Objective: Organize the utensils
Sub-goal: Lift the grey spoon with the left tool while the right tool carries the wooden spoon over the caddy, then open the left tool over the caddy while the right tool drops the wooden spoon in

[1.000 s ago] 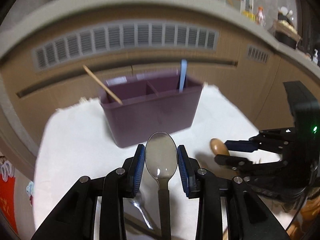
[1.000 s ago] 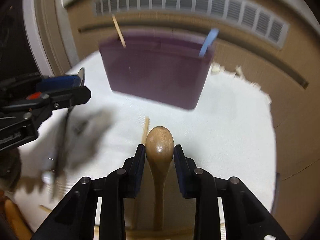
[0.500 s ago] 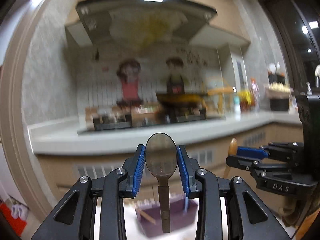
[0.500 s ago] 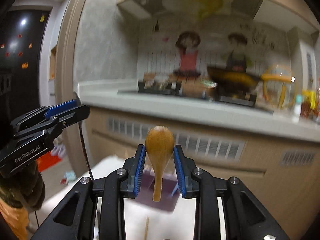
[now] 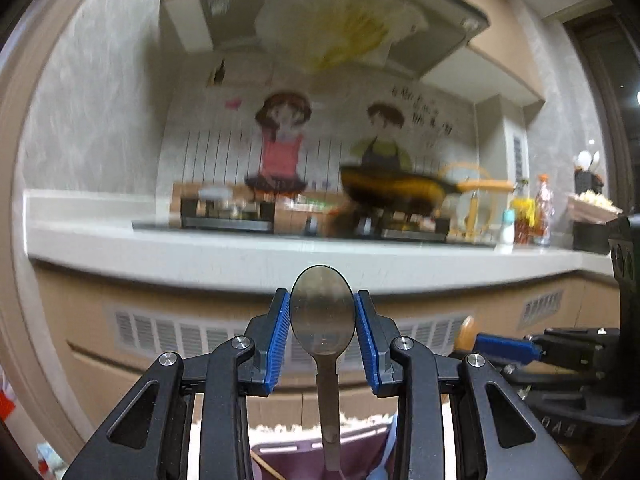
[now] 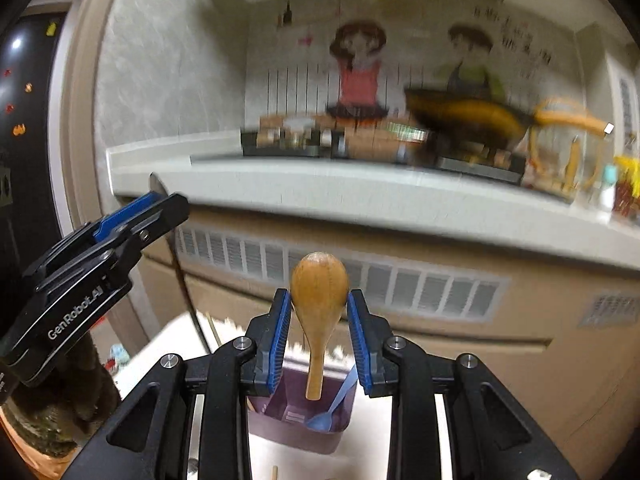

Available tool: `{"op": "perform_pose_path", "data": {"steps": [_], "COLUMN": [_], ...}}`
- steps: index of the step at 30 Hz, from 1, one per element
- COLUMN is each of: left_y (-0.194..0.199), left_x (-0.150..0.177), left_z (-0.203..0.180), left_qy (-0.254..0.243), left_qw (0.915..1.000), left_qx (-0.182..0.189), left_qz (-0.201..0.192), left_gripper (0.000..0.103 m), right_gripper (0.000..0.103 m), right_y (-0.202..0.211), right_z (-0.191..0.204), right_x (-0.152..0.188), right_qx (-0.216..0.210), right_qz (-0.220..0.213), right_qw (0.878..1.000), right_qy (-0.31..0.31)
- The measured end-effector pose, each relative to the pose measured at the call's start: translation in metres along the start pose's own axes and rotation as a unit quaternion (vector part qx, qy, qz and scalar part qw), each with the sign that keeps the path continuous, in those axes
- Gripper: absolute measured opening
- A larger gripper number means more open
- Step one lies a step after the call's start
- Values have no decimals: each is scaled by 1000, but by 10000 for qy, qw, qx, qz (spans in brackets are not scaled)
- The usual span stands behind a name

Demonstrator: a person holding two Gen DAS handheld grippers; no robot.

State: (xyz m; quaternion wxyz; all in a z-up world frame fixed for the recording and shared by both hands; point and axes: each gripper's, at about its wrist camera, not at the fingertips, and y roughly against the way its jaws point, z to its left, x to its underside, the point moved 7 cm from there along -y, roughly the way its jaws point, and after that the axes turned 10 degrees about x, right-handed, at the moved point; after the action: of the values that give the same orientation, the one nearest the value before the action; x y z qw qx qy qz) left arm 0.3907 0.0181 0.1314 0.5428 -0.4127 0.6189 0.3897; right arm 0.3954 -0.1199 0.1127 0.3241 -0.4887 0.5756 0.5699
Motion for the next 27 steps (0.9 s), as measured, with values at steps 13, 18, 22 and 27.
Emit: {"op": "perform_pose_path", "data": {"steps": [13,18,22,27], "left_y": [-85,-85,-62,-21], "left_x": [125,140,140,142], "left_z": [37,36,37,46], "left_qy": [898,970,890,795], "left_qw": [9807,9762,9778,9742], "left_qx": [156,181,75,-147], "left_qz": [1731,1930,1895,2106], "left_gripper": [35,51,60,66], "right_gripper": [29,63,71,93], "right_y": [-108,-114,-98,-64], "right_z": [20,19,14,16], "right_x": [88,103,106,115], "right_qx": [-344,-207,136,436], "right_qz": [1520,1556,1261,940], "right_qw": [9878,9875,9911,9918], "right_qy": [66,162,408,749]}}
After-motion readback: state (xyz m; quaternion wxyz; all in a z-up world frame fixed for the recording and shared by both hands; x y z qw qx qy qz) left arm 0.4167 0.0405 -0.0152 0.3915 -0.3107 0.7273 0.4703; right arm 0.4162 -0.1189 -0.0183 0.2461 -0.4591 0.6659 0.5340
